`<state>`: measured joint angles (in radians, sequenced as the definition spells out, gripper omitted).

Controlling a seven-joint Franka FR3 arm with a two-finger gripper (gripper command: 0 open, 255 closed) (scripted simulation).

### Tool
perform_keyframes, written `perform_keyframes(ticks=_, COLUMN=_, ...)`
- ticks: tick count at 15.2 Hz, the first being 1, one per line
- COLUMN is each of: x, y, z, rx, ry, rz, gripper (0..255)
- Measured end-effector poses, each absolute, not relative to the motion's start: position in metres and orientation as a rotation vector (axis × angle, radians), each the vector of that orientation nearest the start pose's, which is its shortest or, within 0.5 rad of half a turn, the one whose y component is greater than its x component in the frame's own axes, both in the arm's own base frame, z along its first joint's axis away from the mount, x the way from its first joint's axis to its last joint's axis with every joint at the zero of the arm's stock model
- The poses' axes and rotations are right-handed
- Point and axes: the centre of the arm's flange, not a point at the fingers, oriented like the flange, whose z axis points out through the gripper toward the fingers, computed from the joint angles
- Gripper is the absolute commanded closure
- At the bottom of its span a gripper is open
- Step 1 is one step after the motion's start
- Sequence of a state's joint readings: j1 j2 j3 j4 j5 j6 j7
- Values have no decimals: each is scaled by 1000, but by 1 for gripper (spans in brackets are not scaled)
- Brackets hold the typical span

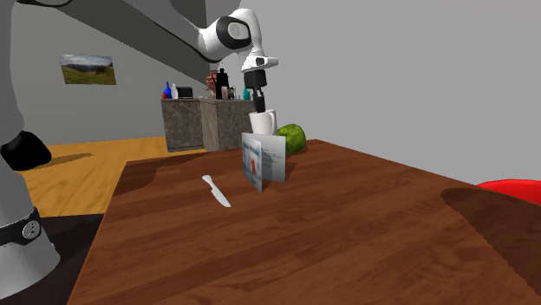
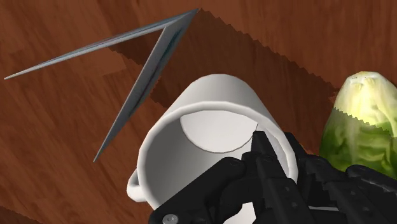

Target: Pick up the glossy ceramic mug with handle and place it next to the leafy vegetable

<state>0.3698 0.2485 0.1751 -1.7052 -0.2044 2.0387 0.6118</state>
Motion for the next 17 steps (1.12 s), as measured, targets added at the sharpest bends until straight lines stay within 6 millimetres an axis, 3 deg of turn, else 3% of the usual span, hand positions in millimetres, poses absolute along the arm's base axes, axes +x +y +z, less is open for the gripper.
perform_keyframes(ticks=17, x=559, y=316, z=364, rx=-3203, ry=-16, rz=-246, gripper=255)
